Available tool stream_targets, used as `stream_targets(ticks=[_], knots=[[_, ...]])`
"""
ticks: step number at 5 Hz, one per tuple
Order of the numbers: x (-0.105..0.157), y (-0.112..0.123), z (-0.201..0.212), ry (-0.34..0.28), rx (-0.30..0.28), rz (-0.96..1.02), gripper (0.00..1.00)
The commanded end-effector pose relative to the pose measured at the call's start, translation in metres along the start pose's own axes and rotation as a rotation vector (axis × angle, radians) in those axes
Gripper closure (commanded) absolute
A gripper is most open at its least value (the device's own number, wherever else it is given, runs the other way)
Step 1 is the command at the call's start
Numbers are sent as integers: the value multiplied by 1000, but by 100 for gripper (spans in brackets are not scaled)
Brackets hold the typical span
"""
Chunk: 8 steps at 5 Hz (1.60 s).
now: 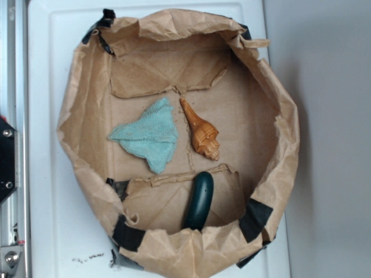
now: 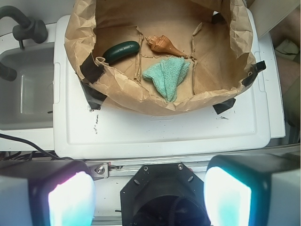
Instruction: Grab the blue cloth.
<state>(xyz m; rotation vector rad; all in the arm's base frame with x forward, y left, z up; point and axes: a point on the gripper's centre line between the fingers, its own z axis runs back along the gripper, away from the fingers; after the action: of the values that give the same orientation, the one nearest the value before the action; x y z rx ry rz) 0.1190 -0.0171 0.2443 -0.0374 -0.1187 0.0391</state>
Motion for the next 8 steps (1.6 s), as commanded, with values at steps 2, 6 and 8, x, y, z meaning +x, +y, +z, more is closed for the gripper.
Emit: stream_targets(ticks=[2, 6, 8], knots=[[8, 19, -15, -1, -38, -21, 0], [84, -16, -68, 114, -51, 69, 0], [99, -20, -79, 121, -131, 42, 0]])
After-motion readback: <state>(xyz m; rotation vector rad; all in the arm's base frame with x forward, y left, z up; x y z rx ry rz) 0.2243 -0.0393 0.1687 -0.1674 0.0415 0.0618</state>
